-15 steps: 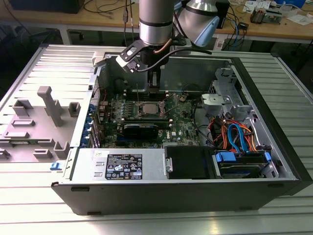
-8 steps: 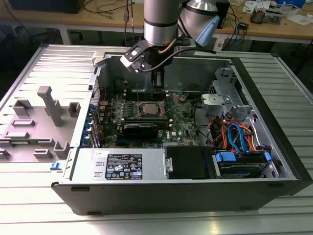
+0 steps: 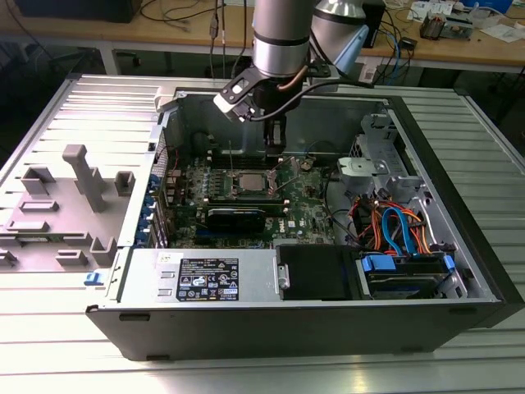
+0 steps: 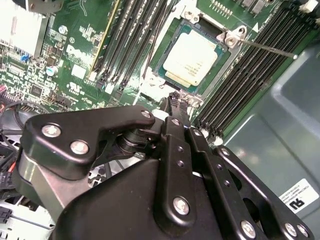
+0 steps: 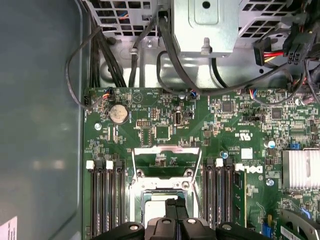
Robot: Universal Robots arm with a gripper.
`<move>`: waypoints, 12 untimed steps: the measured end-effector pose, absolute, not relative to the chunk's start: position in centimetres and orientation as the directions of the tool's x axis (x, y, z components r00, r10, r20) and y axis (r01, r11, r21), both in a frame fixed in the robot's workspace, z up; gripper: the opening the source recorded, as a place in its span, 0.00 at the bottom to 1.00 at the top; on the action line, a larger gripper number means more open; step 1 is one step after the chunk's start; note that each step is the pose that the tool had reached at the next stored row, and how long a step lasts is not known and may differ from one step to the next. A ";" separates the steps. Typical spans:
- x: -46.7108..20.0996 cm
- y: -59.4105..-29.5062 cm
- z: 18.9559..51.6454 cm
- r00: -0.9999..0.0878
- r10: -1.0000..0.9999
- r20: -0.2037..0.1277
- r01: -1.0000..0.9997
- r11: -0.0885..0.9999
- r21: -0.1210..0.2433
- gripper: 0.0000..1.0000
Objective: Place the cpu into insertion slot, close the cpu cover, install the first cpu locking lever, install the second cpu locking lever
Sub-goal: 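Close the cpu cover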
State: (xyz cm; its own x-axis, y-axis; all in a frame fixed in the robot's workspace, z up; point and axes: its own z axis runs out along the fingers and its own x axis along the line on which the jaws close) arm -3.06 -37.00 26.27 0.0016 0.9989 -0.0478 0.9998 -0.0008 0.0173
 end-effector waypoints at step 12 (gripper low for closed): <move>-2.5 -37.0 26.4 0.002 0.999 -0.048 1.000 -0.001 0.017 0.11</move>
